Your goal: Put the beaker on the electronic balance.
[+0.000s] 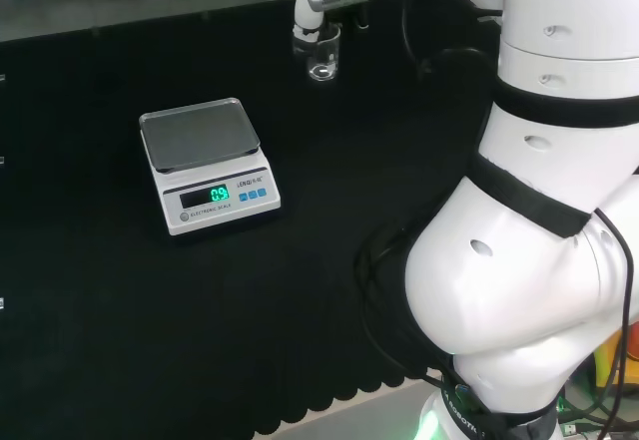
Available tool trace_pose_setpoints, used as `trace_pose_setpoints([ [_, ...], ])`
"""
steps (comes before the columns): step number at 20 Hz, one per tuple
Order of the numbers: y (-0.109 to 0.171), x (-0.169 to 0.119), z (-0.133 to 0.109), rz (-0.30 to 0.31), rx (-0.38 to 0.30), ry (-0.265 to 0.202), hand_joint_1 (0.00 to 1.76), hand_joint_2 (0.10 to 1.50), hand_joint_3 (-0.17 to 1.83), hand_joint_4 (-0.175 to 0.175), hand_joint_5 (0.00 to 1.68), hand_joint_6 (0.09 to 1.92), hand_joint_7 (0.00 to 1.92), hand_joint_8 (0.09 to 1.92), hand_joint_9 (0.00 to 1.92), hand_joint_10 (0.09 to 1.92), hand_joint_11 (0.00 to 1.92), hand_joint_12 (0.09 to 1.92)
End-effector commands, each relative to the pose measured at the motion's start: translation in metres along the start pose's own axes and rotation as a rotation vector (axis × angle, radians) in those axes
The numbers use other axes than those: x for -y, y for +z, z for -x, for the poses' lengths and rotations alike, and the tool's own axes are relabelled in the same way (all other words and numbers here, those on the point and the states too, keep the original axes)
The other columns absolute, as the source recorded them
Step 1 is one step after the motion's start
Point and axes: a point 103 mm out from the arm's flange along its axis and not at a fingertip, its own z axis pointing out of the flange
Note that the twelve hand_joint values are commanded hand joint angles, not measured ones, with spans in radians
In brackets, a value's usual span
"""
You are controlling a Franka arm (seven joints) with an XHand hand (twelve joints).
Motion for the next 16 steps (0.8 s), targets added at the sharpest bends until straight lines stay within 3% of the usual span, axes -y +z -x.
trace_pose_setpoints([
  [1,-0.012,0.006,-0.045,-0.008,0.018,-0.091,1.18,1.03,0.02,-0.173,1.13,0.75,0.98,0.77,1.44,0.12,1.56,0.55],
  [16,-0.018,-0.015,-0.152,-0.063,0.104,-0.265,1.18,1.03,0.02,-0.175,1.13,0.75,0.99,0.77,1.45,0.11,1.55,0.54],
])
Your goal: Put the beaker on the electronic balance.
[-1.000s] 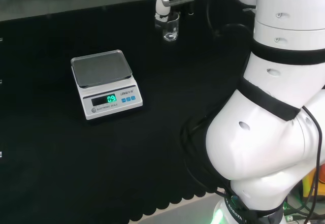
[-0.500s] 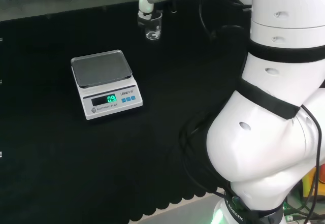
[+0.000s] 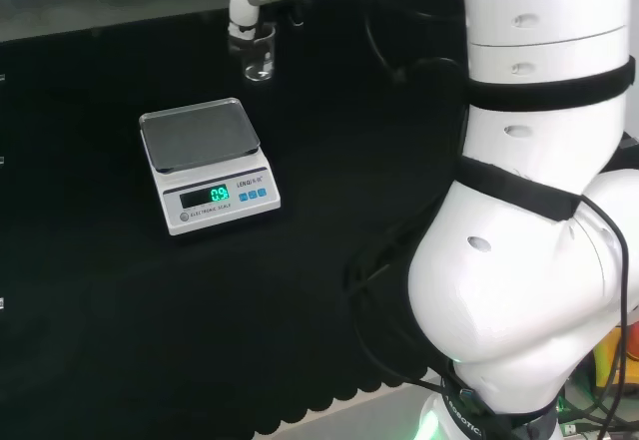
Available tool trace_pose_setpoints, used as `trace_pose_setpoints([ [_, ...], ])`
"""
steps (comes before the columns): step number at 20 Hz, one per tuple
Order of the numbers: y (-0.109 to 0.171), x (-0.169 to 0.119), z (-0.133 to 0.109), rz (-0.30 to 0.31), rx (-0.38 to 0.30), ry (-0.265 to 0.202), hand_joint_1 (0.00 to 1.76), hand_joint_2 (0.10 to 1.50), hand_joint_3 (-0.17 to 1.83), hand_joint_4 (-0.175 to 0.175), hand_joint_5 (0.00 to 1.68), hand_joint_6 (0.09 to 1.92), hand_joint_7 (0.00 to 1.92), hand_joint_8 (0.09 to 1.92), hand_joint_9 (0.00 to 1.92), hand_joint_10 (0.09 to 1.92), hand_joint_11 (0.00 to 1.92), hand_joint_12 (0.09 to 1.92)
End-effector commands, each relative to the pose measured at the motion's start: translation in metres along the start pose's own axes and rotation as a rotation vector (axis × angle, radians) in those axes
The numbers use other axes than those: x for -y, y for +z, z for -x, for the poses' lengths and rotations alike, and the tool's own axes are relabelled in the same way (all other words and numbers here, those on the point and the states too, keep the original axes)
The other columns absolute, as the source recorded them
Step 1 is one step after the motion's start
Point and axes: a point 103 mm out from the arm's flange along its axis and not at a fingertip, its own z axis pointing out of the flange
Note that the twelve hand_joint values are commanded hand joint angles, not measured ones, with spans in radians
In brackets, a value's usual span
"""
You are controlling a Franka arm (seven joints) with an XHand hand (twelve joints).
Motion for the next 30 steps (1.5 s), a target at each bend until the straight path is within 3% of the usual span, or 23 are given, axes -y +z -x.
trace_pose_setpoints([
  [1,0.005,-0.019,-0.066,-0.06,0.052,-0.117,1.18,1.03,0.02,-0.175,1.13,0.75,0.99,0.77,1.45,0.11,1.55,0.54],
  [13,0.03,-0.046,-0.123,-0.108,0.067,-0.191,1.18,1.03,0.02,-0.175,1.13,0.75,0.99,0.77,1.45,0.11,1.55,0.54],
  [21,0.044,-0.052,-0.122,-0.118,0.054,-0.194,1.18,1.03,0.02,-0.175,1.13,0.75,0.99,0.77,1.45,0.11,1.54,0.53],
  [30,0.064,-0.068,-0.125,-0.044,0.034,-0.172,1.18,1.03,0.02,-0.175,1.13,0.76,0.99,0.77,1.44,0.1,1.54,0.53],
])
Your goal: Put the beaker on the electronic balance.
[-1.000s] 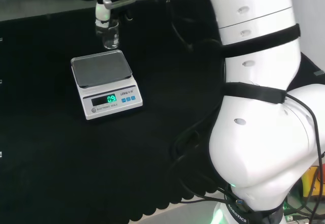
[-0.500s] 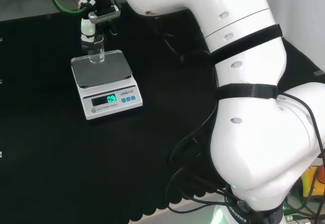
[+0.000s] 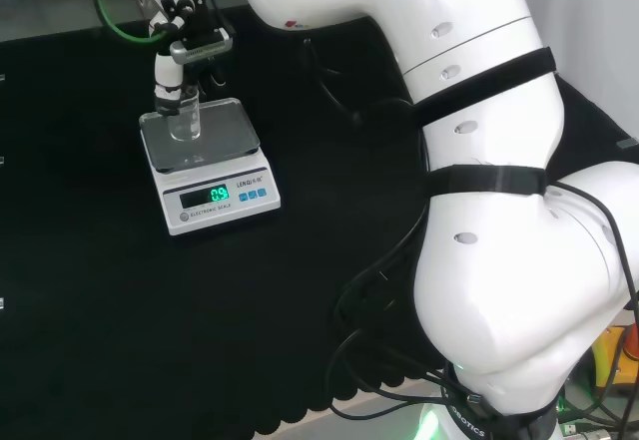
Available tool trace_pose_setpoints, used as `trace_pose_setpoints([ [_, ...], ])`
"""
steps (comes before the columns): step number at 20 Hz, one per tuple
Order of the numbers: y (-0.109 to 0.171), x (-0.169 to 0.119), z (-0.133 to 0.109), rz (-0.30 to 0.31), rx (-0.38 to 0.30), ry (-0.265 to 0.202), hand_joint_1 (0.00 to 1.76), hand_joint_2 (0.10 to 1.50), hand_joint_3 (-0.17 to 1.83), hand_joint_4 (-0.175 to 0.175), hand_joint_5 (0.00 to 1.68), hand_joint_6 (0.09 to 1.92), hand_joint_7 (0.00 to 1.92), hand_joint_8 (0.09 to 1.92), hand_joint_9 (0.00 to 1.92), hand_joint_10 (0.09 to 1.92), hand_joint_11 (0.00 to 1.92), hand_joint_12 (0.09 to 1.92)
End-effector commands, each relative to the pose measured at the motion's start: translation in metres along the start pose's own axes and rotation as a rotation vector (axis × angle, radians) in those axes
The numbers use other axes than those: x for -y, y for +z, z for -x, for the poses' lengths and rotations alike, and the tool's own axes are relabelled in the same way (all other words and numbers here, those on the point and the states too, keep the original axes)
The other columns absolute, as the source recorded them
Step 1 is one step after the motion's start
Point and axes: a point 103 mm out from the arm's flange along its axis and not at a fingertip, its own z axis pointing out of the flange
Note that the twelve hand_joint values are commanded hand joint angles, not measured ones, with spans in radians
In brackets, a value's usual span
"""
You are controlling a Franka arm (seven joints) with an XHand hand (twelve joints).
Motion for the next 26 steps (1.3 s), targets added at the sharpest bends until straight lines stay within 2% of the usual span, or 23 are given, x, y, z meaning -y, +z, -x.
trace_pose_setpoints([
  [1,0.014,-0.013,0.001,0.065,-0.014,0.022,1.18,1.03,0.02,-0.175,1.13,0.76,0.99,0.77,1.44,0.1,1.54,0.53],
  [9,0.016,-0.02,0.018,0.117,-0.016,0.087,1.18,1.04,0.02,-0.175,1.12,0.76,0.99,0.77,1.43,0.1,1.53,0.53],
  [15,0.013,-0.028,0.024,0.098,0.021,0.13,1.18,1.04,0.02,-0.175,1.12,0.77,0.99,0.77,1.43,0.1,1.52,0.53],
  [26,0.012,-0.041,0.016,0.075,0.028,0.164,1.18,1.04,0.02,-0.175,1.12,0.77,0.99,0.77,1.42,0.09,1.52,0.53],
])
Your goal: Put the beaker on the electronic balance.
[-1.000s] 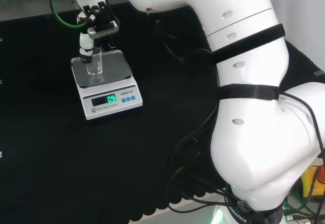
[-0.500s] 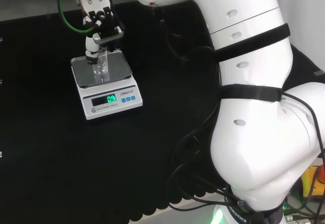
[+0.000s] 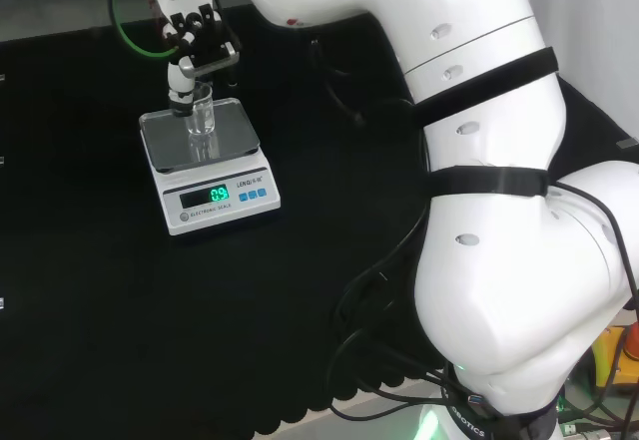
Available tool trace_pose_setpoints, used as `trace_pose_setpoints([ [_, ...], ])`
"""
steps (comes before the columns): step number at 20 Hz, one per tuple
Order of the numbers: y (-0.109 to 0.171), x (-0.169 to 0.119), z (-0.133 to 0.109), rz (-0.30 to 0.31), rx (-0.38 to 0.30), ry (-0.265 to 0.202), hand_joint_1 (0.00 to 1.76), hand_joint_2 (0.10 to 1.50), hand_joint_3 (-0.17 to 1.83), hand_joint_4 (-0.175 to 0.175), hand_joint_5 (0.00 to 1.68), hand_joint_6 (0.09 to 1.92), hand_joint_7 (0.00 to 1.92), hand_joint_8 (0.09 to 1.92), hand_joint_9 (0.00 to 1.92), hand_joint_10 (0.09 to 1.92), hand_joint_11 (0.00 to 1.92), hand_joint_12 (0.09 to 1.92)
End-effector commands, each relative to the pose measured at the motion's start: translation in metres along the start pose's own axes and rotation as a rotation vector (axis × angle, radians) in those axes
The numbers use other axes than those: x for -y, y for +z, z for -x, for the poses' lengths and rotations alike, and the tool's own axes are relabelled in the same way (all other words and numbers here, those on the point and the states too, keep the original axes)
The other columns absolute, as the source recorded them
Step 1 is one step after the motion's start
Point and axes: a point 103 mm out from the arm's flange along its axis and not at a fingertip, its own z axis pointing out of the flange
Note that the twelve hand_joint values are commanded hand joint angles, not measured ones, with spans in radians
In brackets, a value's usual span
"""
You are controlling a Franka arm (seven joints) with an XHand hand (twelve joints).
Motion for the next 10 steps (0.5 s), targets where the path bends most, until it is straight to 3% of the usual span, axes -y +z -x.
trace_pose_setpoints([
  [1,0.008,-0.0075,-0.0028,-0.033,0.018,0.031,1.18,1.04,0.02,-0.175,1.12,0.77,0.99,0.77,1.42,0.09,1.52,0.53],
  [8,0.0098,-0.0085,0.0015,-0.041,0.046,0.061,1.18,1.04,0.02,-0.175,1.12,0.78,0.98,0.76,1.42,0.09,1.54,0.54],
  [10,0.0093,-0.0078,0.0008,-0.042,0.045,0.068,1.17,1.04,0.02,-0.131,1.12,0.78,0.97,0.77,1.44,0.09,1.56,0.54],
])
